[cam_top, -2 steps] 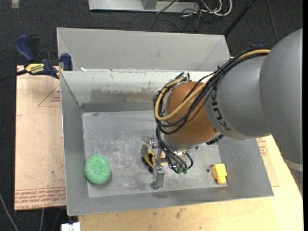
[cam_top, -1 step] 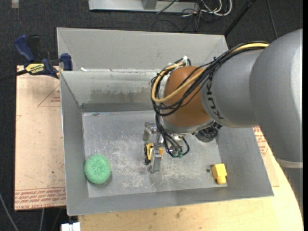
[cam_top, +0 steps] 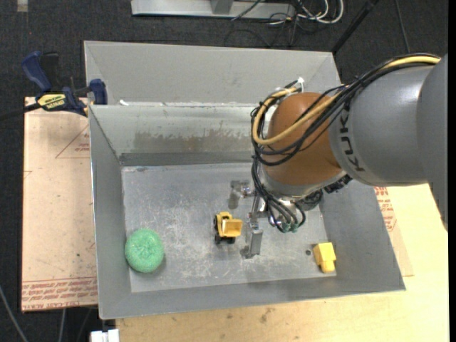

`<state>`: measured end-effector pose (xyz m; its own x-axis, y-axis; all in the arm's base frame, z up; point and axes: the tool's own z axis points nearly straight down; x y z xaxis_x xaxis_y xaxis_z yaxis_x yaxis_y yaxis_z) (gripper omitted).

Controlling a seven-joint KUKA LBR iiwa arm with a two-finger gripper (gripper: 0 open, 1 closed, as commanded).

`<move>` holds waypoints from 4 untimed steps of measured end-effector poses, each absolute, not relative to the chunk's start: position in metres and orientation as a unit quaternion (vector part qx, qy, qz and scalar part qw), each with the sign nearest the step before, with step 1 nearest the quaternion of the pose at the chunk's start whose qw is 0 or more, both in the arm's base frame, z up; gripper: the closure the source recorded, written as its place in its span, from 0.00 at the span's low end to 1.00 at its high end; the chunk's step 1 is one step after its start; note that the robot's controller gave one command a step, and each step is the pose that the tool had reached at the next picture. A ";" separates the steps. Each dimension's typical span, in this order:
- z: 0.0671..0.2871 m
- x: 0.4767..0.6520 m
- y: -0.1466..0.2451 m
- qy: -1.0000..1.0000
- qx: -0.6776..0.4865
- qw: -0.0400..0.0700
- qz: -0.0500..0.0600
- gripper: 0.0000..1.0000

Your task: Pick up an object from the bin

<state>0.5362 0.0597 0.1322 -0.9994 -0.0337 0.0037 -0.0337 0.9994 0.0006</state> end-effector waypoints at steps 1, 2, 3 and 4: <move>0.108 0.574 0.024 -0.998 0.057 -0.006 0.000 0.00; 0.090 0.553 0.031 -0.999 -0.041 -0.001 0.000 0.00; 0.085 0.528 0.047 -0.995 -0.099 0.000 -0.001 0.00; 0.071 0.533 0.066 -0.999 -0.040 -0.002 0.000 1.00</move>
Offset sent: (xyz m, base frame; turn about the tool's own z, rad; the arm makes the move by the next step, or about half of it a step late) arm -0.0267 -0.0112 -0.0396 0.3037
